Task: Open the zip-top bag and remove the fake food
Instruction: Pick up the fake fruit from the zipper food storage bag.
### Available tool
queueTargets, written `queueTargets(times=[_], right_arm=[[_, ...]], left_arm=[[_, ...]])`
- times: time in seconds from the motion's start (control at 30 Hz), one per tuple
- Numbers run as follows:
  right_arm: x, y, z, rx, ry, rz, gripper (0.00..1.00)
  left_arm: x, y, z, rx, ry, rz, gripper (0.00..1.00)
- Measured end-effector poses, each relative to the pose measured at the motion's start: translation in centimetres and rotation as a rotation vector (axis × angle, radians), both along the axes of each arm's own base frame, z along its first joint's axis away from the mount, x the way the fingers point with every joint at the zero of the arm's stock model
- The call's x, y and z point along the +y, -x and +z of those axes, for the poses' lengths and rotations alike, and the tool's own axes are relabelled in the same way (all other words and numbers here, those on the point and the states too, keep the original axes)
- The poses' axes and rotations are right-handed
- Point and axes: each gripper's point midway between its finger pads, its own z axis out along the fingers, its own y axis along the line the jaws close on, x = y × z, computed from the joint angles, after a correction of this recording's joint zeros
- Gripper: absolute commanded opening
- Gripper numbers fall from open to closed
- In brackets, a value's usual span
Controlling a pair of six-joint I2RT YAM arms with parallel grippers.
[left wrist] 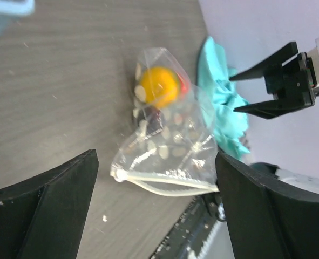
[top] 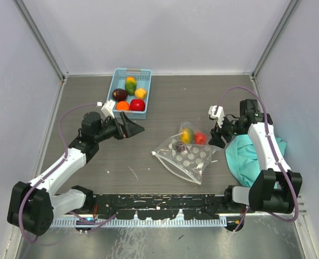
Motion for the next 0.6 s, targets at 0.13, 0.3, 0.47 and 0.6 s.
queueTargets(times=[0.13,0.3,0.47,0.6], right_arm=[[1.5,0.9,2.0,-0.067,-0.066,0.097,0.84],[3.7,2.2,3.2,-0.155,-0.155,0.280,0.91],[5.6,3.5,3.3,-0.214,-0.204,0.459,0.90],[7.4,4.3,2.4,-0.228,-0.191,0.597,0.87]], left_arm=[[-1.1,2.2,-1.2,0.074,0.097,-0.050,0.88],[-4.2,5.2,-0.1,0.026,0.130,-0.183,0.85],[-7.7,10.4,-1.2,-0.083,0.112,-0.351,0.80],[-8.8,13.8,-4.3,-0.121,0.066,-0.428,0.78]])
